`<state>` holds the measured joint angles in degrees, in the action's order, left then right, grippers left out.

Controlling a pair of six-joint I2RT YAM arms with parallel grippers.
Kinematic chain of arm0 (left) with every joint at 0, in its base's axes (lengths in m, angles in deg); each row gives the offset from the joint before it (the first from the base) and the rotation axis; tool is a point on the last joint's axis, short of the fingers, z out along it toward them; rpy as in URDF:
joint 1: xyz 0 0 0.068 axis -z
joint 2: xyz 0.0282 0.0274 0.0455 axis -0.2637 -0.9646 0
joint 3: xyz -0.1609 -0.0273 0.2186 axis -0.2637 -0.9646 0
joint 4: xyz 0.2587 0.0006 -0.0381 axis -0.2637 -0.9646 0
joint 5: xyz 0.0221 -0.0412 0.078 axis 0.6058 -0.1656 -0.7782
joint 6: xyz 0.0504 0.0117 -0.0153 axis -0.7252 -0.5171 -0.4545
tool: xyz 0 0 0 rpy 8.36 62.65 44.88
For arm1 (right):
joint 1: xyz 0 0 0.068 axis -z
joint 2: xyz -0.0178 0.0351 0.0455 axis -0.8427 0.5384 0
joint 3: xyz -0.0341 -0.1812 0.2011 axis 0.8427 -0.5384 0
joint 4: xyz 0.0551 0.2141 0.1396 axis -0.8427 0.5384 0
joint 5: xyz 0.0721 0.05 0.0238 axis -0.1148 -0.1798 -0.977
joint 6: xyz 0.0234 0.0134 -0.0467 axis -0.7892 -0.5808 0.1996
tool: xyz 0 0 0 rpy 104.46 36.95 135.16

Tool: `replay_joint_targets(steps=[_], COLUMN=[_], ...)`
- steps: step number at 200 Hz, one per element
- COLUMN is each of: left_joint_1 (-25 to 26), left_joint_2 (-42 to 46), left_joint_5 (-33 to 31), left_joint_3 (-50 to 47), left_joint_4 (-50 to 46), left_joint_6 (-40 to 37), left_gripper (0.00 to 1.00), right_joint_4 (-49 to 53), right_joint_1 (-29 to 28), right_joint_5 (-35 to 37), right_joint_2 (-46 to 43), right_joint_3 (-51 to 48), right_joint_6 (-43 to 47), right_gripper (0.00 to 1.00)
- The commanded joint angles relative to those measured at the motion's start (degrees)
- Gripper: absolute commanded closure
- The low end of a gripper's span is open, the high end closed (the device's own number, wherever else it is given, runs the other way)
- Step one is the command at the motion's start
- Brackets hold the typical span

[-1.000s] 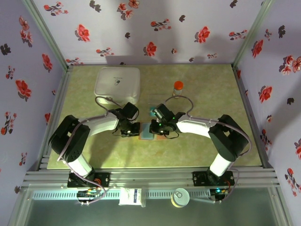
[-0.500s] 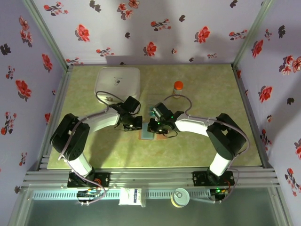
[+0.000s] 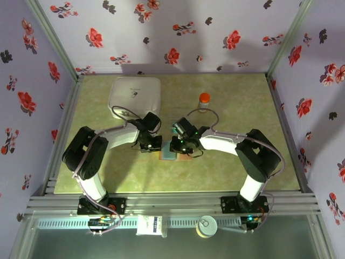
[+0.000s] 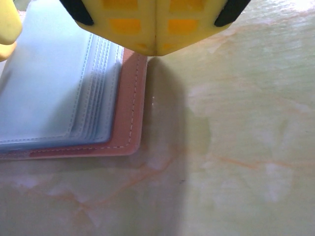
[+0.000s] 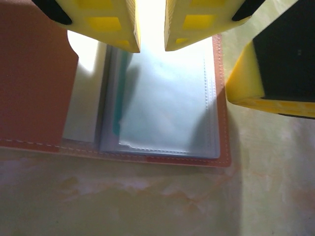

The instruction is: Take the credit cards out of the card holder

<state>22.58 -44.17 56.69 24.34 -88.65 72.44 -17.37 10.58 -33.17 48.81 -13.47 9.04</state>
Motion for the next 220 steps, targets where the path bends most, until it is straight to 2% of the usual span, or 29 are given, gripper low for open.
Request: replay_joint_targets(steps=[1,188,220], left_joint_1=[-0.4,-0.4,-0.4], left_joint_2=[-0.2,1.0,1.9], left_joint_5=[-0.8,-0.5,0.6], left_joint_3=[-0.7,0.2,0.1], left_joint_4=[-1.9,-2.6,-2.0], left_joint_6=[-1.3,-1.1,-0.9], left_gripper=[1.00,1.00,1.00], right_joint_4=[2.3,0.7,0.8], right_joint_1=[0.6,2.2,2.2], right_joint_5=[1.7,1.2,1.7], right_joint_2=[-0.1,-1.3,-2.8], right_joint_3=[0.4,-3.1,-3.0], right_joint_6=[1.4,1.4,1.0], right_gripper=[0.79,0.87,0.85])
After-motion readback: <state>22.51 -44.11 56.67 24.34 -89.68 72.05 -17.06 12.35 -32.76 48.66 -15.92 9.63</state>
